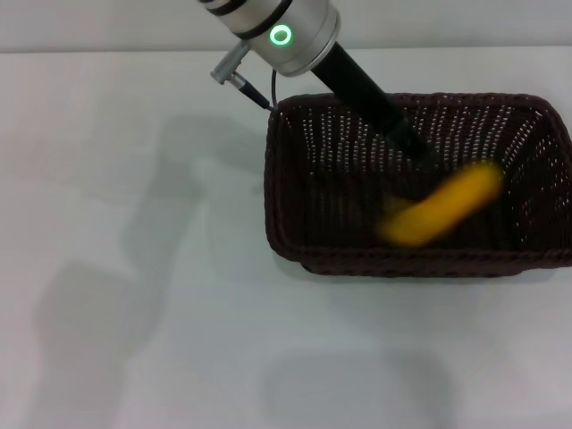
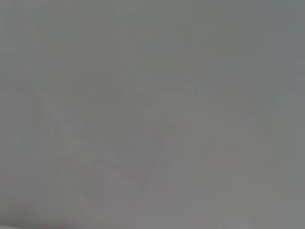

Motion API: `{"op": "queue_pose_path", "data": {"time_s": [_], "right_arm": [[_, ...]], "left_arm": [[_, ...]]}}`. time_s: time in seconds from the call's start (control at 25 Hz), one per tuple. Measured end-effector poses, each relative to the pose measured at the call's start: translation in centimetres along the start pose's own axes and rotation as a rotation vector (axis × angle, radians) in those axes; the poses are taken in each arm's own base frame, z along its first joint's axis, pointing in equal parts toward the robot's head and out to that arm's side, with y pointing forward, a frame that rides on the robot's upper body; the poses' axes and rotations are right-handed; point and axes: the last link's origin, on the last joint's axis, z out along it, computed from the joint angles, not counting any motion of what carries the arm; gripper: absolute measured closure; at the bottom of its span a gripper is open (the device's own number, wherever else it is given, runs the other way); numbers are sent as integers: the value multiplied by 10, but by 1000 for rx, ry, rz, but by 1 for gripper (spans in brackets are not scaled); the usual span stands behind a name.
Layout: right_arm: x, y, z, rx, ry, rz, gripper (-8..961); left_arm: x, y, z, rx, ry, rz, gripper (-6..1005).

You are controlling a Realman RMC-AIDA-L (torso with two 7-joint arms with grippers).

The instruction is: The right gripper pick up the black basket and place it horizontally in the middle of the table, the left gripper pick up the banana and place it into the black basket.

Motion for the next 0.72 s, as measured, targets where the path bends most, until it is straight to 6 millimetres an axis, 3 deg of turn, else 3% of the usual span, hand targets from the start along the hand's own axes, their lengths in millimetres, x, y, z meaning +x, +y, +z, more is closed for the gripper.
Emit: {"op": "queue_pose_path", "data": {"time_s": [0.24, 0.36, 0.4, 0.44, 0.6, 0.72], "right_arm": [[2, -2, -4, 3, 1, 5, 79], [2, -2, -7, 0, -7, 12, 79], [2, -2, -8, -2, -10, 13, 79], [2, -2, -9, -3, -13, 13, 79], [2, 0, -12, -9, -30, 22, 79], [2, 1, -16, -6, -51, 38, 79]], "left_arm": [[0, -3, -19, 32, 141, 61, 313], [-12, -8, -45, 64, 331, 103, 199], [-12, -8, -45, 64, 331, 103, 161], [-21, -12, -52, 91, 381, 109, 123], [-64, -23, -82, 225, 600, 131, 123], [-107, -33, -96, 323, 750, 102, 124]]}}
